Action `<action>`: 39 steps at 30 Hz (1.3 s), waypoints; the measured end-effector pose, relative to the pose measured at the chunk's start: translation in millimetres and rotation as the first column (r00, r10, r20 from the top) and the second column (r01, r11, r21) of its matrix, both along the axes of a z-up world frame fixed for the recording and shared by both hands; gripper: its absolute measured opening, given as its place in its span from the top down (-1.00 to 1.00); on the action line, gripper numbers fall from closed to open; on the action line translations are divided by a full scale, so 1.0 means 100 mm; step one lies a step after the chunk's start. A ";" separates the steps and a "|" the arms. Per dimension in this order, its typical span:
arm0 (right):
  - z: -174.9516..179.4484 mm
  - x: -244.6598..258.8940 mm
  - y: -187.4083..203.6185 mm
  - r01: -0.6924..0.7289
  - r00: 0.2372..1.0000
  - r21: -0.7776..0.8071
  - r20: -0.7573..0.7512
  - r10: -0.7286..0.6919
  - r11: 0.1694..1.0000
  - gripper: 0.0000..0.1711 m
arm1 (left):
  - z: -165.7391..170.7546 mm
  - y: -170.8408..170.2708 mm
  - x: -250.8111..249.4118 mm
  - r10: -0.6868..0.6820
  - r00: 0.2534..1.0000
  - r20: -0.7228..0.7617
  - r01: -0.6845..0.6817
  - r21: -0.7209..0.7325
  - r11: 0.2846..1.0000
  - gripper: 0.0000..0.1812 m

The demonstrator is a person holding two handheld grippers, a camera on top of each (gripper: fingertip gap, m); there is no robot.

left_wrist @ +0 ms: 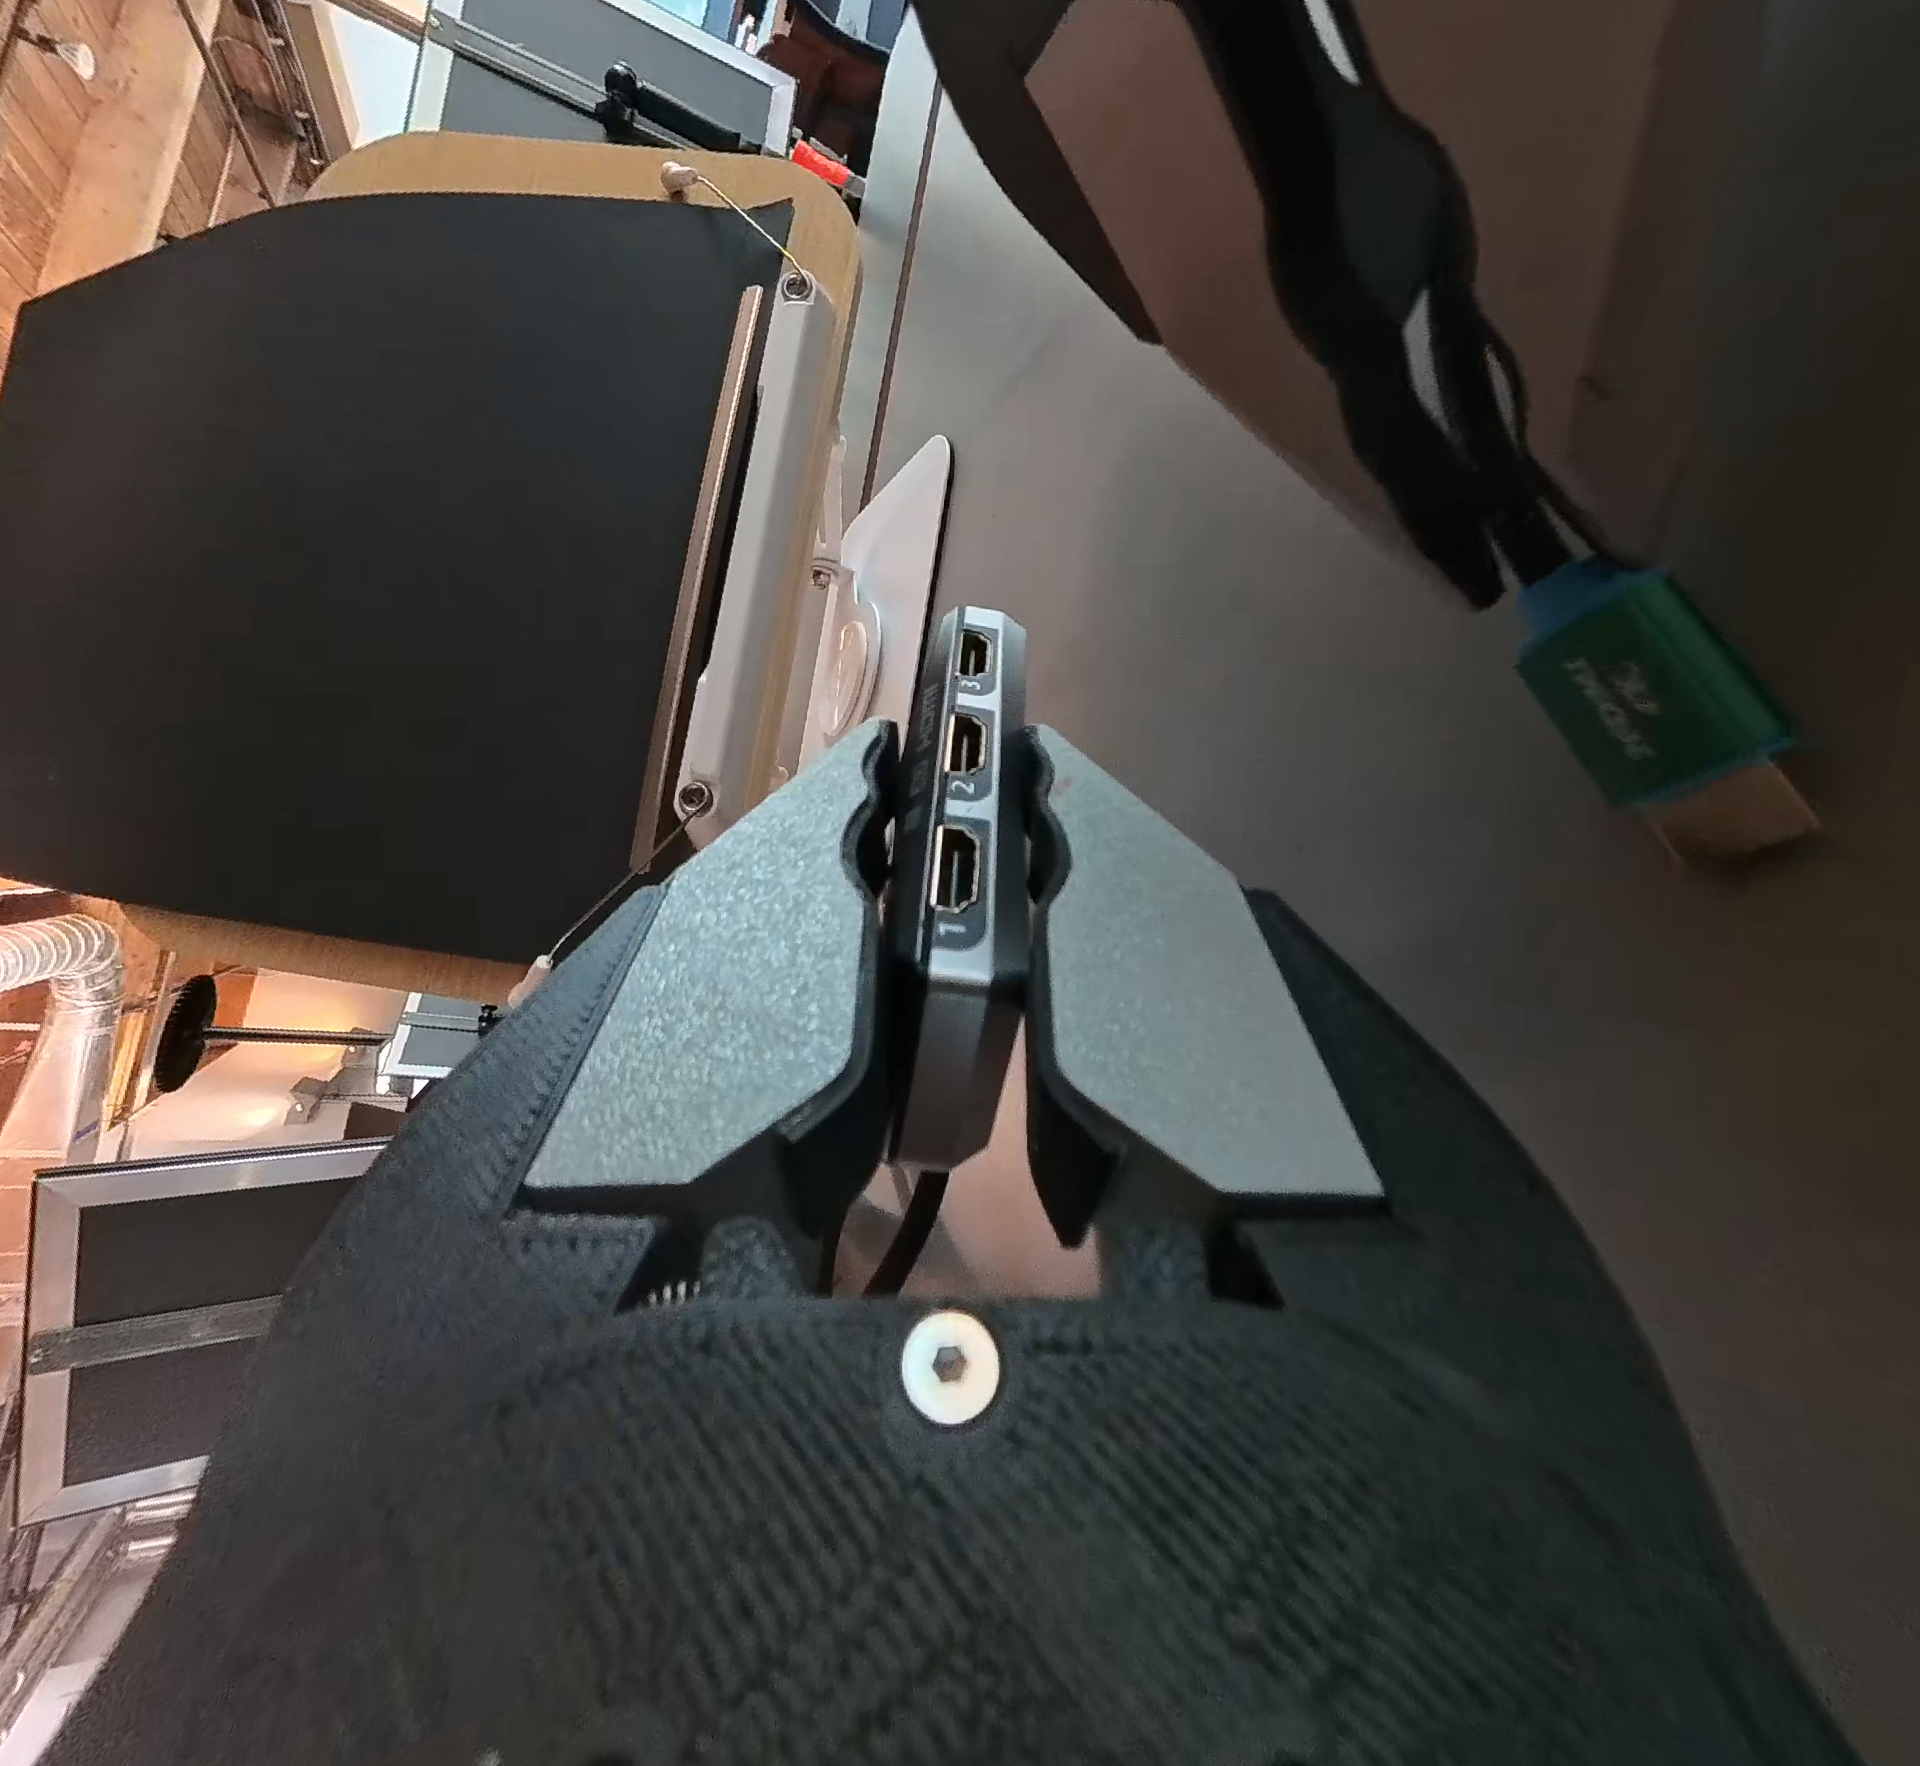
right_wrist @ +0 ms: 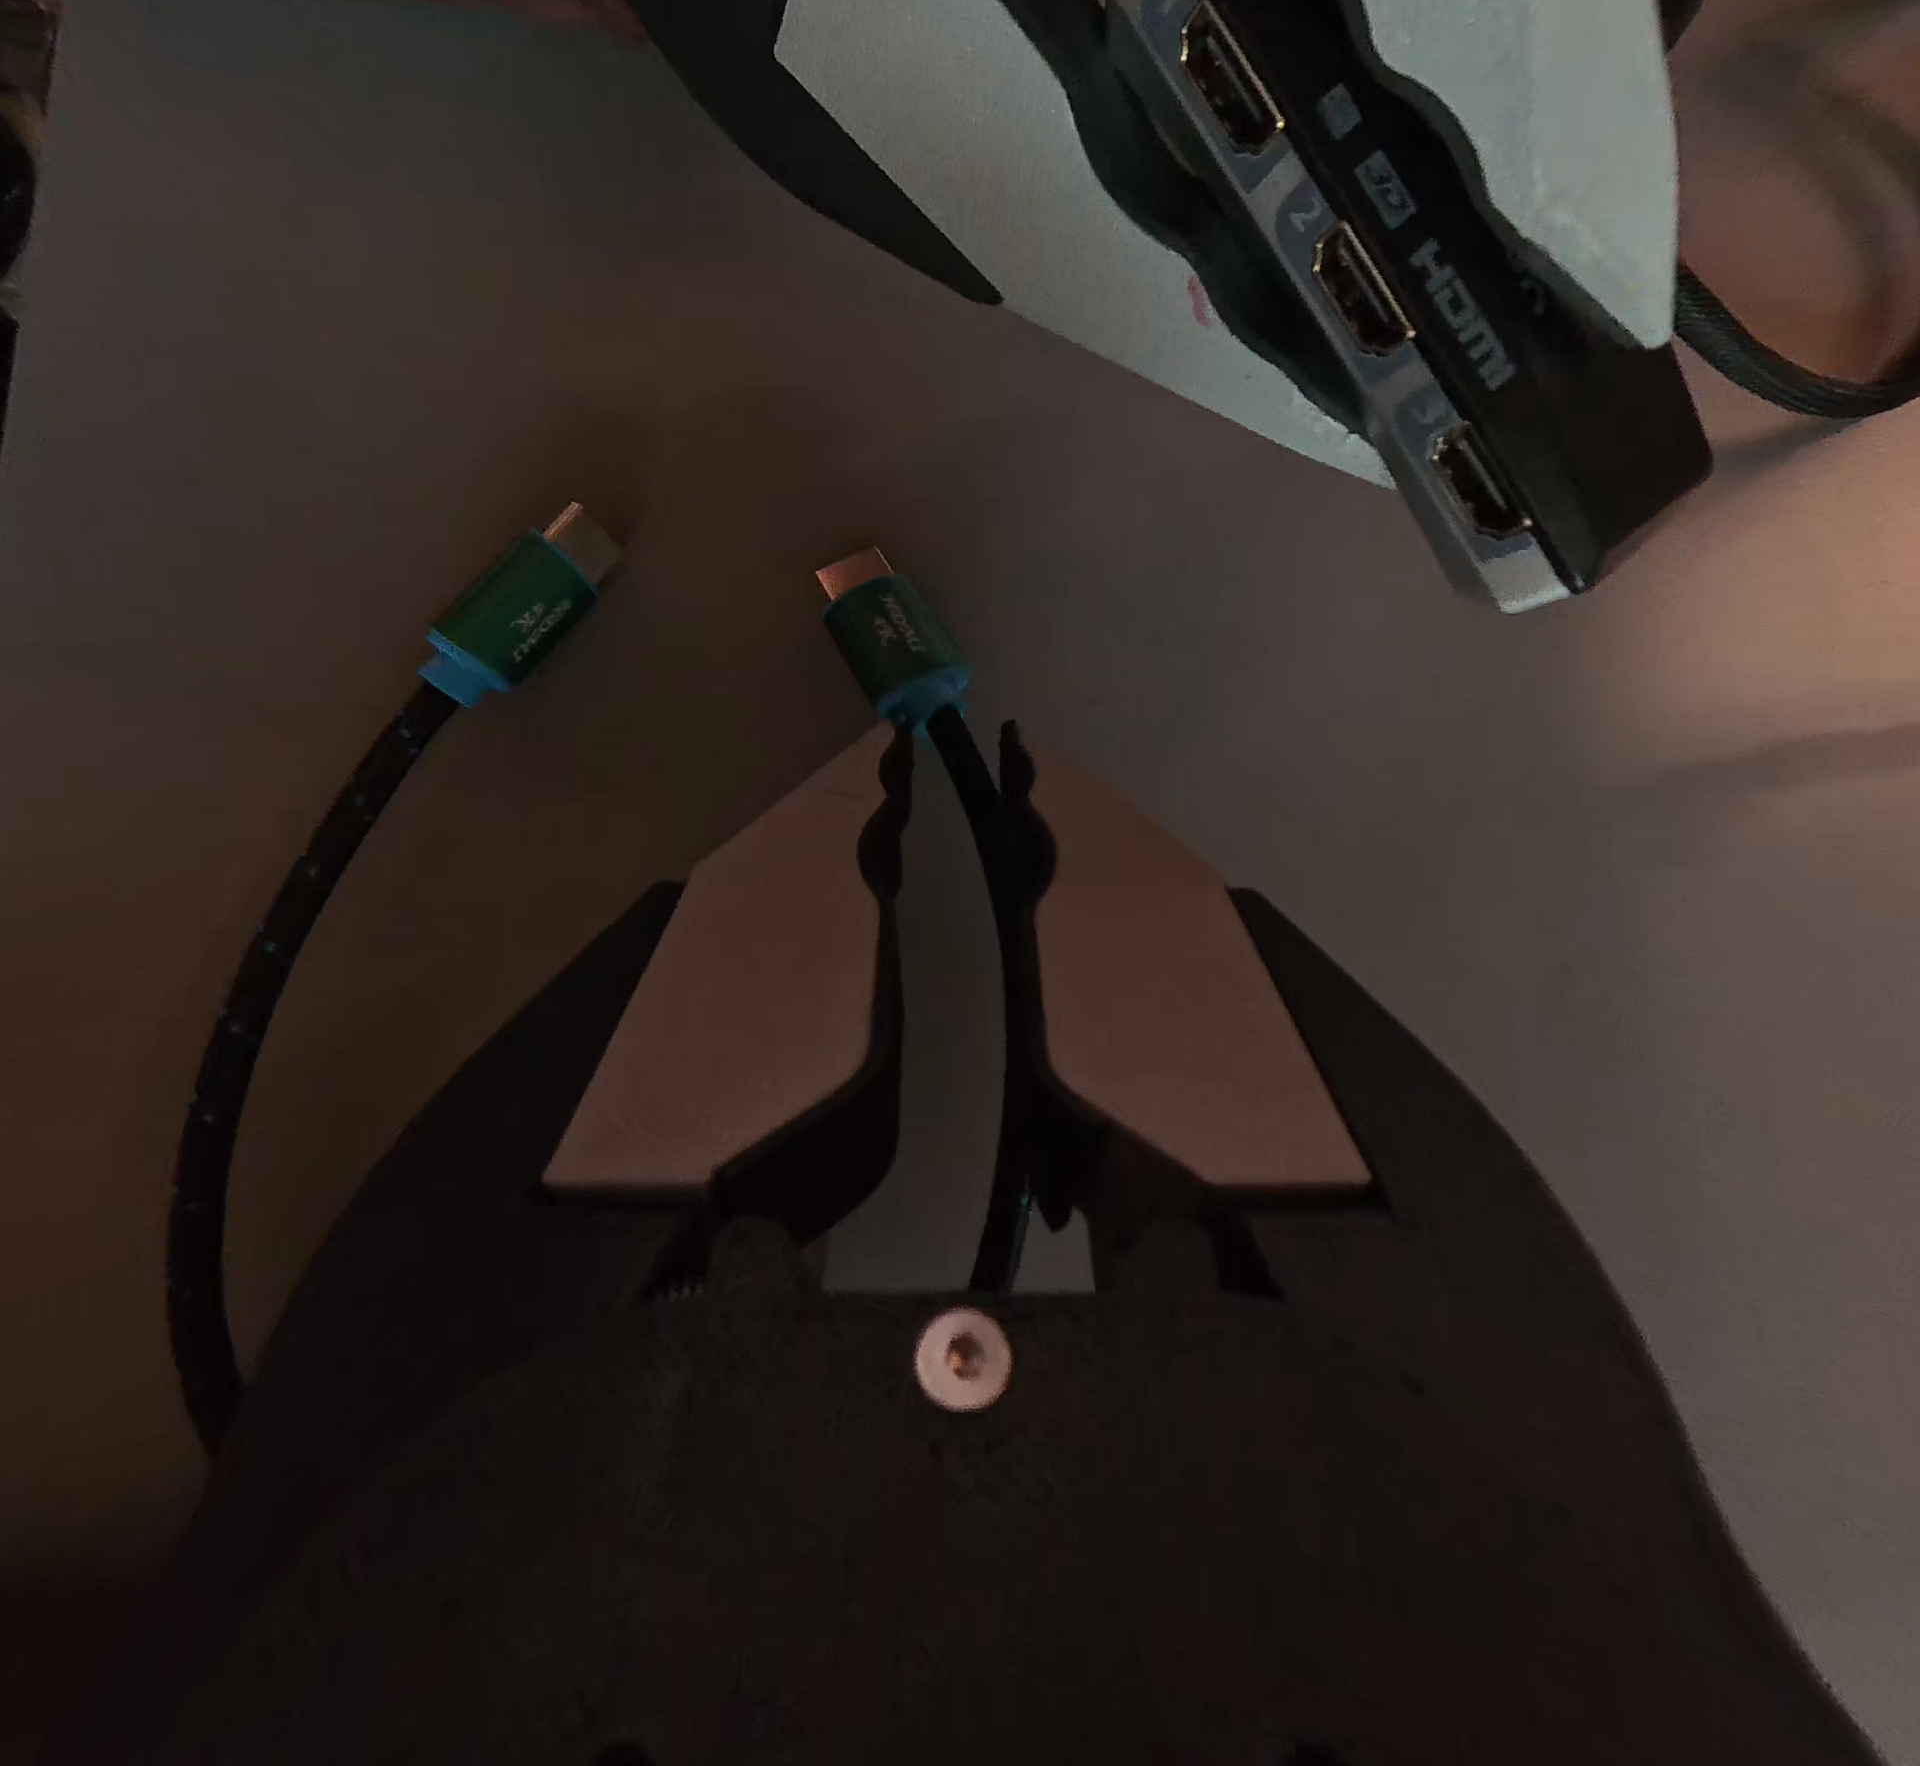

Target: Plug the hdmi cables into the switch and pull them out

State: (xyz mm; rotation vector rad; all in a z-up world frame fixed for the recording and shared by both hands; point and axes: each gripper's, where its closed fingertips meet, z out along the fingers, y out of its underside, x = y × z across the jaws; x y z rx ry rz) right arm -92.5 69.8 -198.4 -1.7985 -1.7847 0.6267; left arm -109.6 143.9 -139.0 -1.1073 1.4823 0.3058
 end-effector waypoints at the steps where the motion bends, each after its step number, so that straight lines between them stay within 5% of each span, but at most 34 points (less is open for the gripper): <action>1: -0.01 0.00 0.00 -0.001 1.000 0.006 0.008 0.000 1.000 0.86 | 0.00 0.00 0.00 0.000 1.000 0.001 0.000 0.001 1.000 0.77; 14: 0.22 -0.02 0.28 0.148 0.989 0.194 -0.032 -0.144 0.970 0.96 | 0.04 0.16 -0.11 0.089 0.996 0.021 -0.090 0.027 0.996 0.76; 25: 0.38 0.00 0.41 0.251 0.967 0.206 -0.094 -0.236 0.946 0.96 | 0.09 0.27 -0.21 0.153 0.987 0.050 -0.156 0.054 0.986 0.76; 32: 0.51 0.07 0.66 0.475 0.861 -0.009 -0.202 -0.466 0.880 0.97 | 0.06 0.35 -0.21 0.190 0.982 0.012 -0.190 0.136 0.972 0.76; 39: 0.64 0.02 0.66 0.500 0.787 -0.222 -0.288 -0.546 0.837 0.97 | 0.08 0.40 -0.20 0.225 0.974 -0.036 -0.213 0.212 0.954 0.77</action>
